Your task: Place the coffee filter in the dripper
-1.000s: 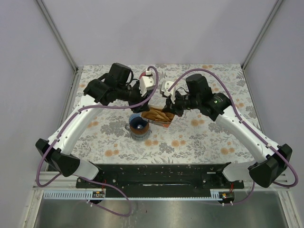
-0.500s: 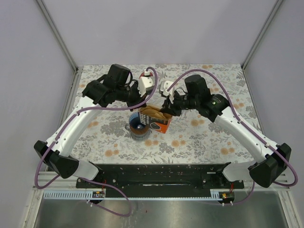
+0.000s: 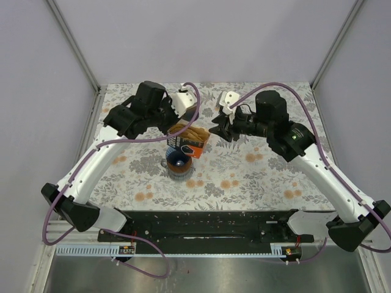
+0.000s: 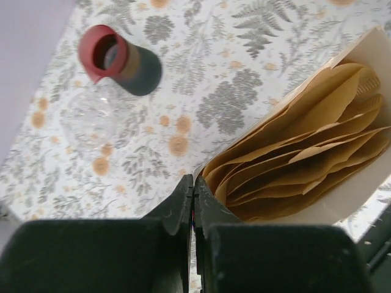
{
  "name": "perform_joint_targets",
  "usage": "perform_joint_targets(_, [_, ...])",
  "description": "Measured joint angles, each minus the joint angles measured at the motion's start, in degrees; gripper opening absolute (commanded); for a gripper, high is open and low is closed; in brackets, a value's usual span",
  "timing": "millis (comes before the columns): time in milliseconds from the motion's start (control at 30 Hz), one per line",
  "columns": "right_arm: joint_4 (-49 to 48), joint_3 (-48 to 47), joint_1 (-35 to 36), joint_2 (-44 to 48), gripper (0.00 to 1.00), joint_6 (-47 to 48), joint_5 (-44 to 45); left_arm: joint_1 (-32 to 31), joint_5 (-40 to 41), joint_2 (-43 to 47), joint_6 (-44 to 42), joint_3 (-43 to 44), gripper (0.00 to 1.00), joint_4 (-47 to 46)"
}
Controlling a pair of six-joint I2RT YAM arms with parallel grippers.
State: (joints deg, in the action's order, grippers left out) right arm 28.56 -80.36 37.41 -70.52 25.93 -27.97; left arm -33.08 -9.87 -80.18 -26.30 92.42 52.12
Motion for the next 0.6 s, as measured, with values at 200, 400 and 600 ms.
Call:
perform_joint_targets(200, [-1.14,-3.02,0.00,0.02,0.38,-3.04,-1.09,-1.53,9.27,-0.02,-4.09,3.56,0.00,0.09])
perform_joint_targets(400, [-3.52,-3.76,0.57,-0.57,0.31,-4.83,-0.48,-4.96,18.75,1.90,-10.08,4.28,0.00,-3.98])
perform_joint_targets(600, [-7.41,-2.97,2.21,-0.59,0.32,-6.69,1.01,-6.99,24.09,7.10,-14.23,-2.27,0.00,-10.32])
